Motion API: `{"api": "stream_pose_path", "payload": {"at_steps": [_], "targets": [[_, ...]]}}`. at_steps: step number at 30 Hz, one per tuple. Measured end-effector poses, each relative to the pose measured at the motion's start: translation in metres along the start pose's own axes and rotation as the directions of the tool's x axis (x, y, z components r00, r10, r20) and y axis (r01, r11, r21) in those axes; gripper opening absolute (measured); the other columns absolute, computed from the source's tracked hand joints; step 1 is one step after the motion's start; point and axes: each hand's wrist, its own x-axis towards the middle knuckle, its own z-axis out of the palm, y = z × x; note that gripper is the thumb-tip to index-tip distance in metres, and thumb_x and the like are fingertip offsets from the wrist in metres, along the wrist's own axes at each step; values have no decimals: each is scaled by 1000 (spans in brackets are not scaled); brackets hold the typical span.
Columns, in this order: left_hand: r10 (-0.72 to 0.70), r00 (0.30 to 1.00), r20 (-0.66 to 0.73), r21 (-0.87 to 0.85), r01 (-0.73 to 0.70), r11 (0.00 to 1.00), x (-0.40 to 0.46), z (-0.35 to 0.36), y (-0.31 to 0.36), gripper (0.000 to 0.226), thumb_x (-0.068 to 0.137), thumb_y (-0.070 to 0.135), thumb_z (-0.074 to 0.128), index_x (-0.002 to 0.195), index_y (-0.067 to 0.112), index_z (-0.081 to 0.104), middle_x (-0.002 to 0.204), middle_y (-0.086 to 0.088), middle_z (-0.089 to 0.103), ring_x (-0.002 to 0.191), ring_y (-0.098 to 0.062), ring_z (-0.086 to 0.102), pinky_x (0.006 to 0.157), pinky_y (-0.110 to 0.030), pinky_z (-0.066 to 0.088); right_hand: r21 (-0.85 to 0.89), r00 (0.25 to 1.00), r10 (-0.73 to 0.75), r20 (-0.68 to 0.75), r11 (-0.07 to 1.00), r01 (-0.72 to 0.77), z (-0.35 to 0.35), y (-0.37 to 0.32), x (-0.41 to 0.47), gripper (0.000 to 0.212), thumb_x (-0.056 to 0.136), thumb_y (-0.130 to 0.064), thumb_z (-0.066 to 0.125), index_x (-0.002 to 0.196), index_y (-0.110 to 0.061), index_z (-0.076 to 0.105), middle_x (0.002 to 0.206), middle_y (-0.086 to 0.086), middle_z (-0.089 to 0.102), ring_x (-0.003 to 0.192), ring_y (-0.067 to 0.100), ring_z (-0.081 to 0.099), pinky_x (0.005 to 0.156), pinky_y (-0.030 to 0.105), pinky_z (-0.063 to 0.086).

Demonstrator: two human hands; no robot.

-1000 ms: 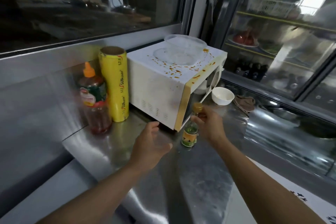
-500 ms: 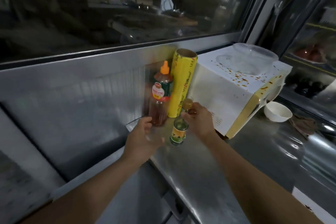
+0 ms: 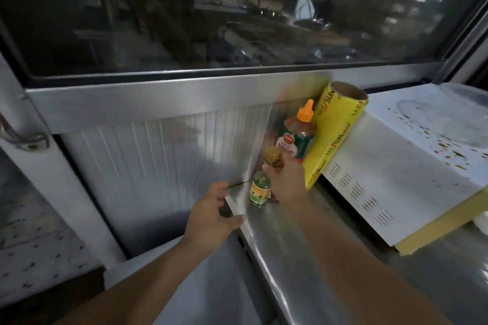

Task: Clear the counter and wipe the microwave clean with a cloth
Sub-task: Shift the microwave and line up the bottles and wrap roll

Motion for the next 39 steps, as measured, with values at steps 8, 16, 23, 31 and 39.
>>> {"api": "stream_pose_path", "payload": {"at_steps": [8,16,23,31,39], "targets": [[-15,1000,9,37,15,999,18,-3,-15,71,71,18,79,131,26,42,116,9,51,107,-8,50,72,-9,37,-107,995,71,-72,991,-79,38,3,17,23,86,-22,65,105,-10,57,101,6,68,98,24,61,77,21,33],[-28,999,44,29,27,999,36,5,-23,69,73,17,78,131,26,42,116,9,49,108,-10,48,83,-20,41,-77,995,98,-37,992,-100,44,2,29,29,91,-21,58,118,-11,52,111,8,66,105,28,60,77,23,33],[-54,989,139,38,49,998,53,33,-31,75,75,19,75,137,29,33,119,10,47,112,-13,50,75,-16,45,-65,985,106,140,993,-98,28,10,17,41,89,-3,50,128,-13,44,118,6,60,113,24,55,103,39,40],[-17,977,212,-73,33,997,70,74,-29,79,66,18,70,128,49,34,116,12,60,111,-19,57,95,-48,48,23,983,153,104,988,-156,8,48,-18,38,80,-4,64,117,-8,54,96,5,63,94,20,61,89,31,49],[-9,989,149,-8,11,1000,76,99,-31,102,76,11,71,149,31,2,133,5,51,122,-17,49,103,-36,41,3,976,209,60,978,-210,-8,86,-26,34,78,-4,64,111,-6,55,94,7,66,93,27,63,77,23,45]]}}
